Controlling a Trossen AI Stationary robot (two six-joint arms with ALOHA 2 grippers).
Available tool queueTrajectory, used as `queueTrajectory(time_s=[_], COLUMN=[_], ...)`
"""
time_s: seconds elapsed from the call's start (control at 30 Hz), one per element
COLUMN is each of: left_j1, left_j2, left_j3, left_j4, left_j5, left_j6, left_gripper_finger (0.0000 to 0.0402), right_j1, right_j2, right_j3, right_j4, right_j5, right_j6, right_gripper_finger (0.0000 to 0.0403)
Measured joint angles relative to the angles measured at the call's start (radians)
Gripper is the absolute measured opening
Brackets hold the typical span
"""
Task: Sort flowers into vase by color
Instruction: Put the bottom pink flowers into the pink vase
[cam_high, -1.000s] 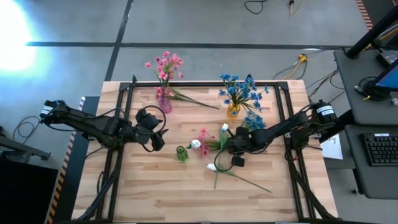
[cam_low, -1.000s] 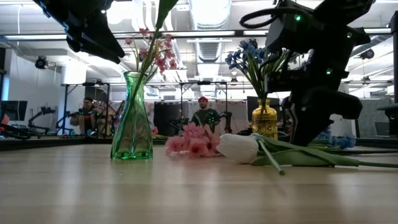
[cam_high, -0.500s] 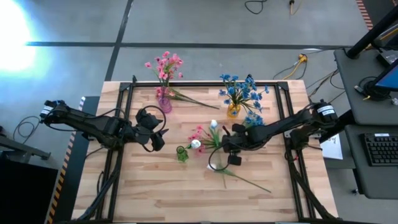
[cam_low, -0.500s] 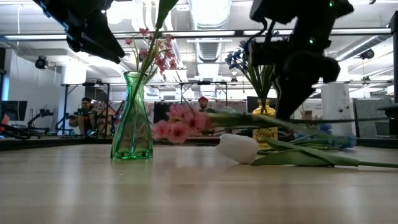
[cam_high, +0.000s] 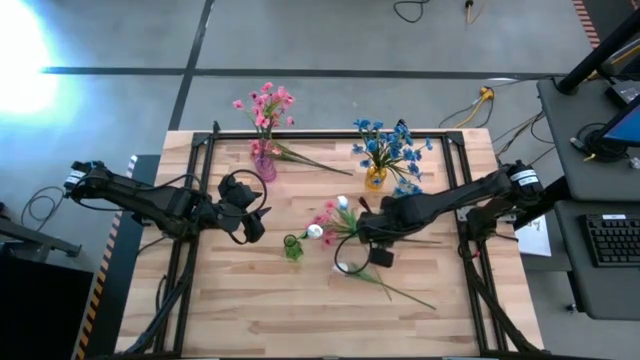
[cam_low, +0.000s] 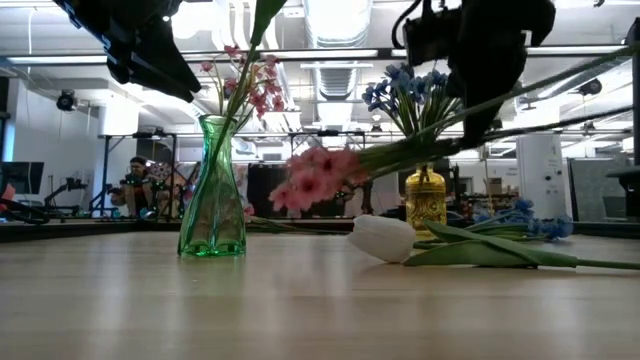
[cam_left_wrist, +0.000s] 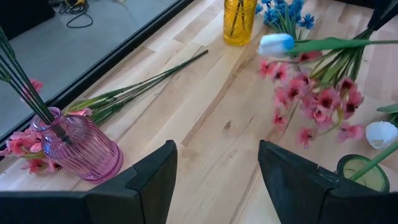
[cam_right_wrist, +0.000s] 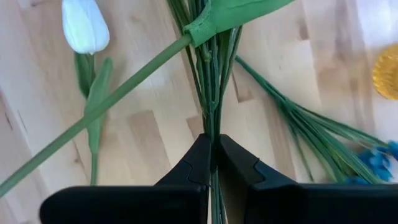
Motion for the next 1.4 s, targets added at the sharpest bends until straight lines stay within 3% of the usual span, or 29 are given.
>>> queueTrajectory(time_s=[0.43,0.8,1.07,1.17,1.4], left_j1=[0.000,0.000,0.000,0.000,0.000], left_j2=[0.000,0.000,0.000,0.000,0.000], left_j3=[0.000,0.000,0.000,0.000,0.000], left_j4=[0.000,0.000,0.000,0.000,0.000], left_j5=[0.000,0.000,0.000,0.000,0.000], left_j6=[0.000,0.000,0.000,0.000,0.000], left_gripper_finger=[0.0211,0.0211,0.0211,0.0211,0.0211], right_j1=[0.058,0.065,0.065,0.076,0.089], right_j2=[0.000,-0.001,-0.002,-0.001,0.023], right_j3=[0.031,0.047,0.095,0.099,0.099], right_j4=[-0.079,-0.098,-0.206,-0.251,-0.350], right_j5=[0.159,0.166,0.179,0.221,0.202], right_j6=[-0.040,-0.041,0.005,-0.018,-0.063], right_gripper_finger=[0.0013,0.0013,0.0013,0.0013,0.0013])
